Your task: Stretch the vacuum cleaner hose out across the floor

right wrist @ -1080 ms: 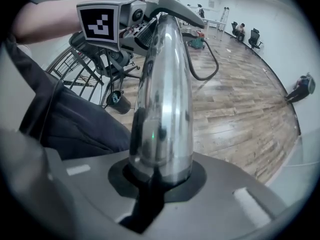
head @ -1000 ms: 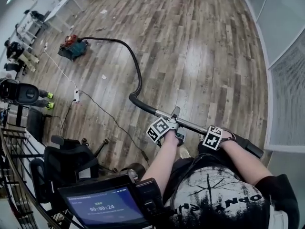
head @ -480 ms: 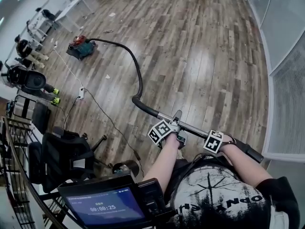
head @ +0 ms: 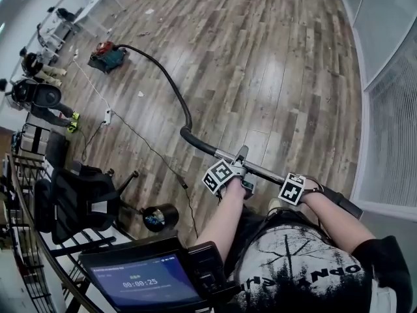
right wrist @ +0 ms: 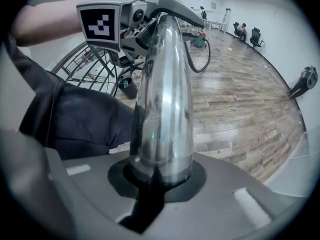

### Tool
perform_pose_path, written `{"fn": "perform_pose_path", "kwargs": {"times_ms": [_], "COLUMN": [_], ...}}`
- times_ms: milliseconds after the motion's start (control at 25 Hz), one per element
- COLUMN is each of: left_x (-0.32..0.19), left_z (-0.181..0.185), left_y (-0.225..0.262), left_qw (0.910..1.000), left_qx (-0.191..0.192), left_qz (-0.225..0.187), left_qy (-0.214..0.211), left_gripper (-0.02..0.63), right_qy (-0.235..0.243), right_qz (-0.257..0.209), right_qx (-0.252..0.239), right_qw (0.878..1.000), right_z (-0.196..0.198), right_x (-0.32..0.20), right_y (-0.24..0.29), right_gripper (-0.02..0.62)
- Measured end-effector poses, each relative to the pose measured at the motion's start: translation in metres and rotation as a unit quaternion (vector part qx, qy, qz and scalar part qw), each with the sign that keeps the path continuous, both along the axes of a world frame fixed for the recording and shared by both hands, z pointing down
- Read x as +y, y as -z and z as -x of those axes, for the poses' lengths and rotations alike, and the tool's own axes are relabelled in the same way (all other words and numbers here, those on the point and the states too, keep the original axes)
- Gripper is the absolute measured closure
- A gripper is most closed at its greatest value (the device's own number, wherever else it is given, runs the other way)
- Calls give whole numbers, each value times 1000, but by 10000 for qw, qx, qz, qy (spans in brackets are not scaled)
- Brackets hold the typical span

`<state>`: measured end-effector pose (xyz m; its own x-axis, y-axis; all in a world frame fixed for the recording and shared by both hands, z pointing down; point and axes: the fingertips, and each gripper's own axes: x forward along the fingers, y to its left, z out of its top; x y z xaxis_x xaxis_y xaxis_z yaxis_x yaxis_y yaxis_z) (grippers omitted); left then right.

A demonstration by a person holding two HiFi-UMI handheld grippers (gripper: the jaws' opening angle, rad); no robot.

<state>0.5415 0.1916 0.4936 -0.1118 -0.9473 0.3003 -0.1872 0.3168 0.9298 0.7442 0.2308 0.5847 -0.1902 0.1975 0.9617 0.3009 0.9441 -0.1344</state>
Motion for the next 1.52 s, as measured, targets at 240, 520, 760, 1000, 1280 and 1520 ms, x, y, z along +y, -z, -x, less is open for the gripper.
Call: {"fn": "perform_pose_path", "kwargs": {"times_ms": [240, 520, 760, 1000, 1280, 1520], "left_x": [-17, -44, -56, -72, -74, -72], "left_z": [-33, -66, -98, -143, -174, -185], "left_y": [-12, -36, -65, -87, -98, -133], "left_qw": [9987, 9893, 9772, 9757, 9813, 9812], "left_qx": [182, 482, 768, 775, 493, 775], "left_qz": [139, 112, 204, 359, 350, 346], "left_qy": [-462, -1373, -1966, -2017, -1829, -1733], "left_gripper": [526, 526, 526, 526, 526, 526], "right_qy": [-430, -1189, -1707, -1698, -1560, -1414], "right_qz": [69, -16, 5, 49, 160, 35], "right_qx": [114, 405, 693, 676, 425, 652], "right_qw": [9990, 9921, 9829, 9831, 9867, 9878], "right_z": [-30, -56, -80, -124, -156, -170], "right_x": [1, 2, 10, -6, -11, -17], "right_y": [-5, -18, -33, -52, -74, -99], "right_gripper": [537, 537, 537, 537, 538, 538]}}
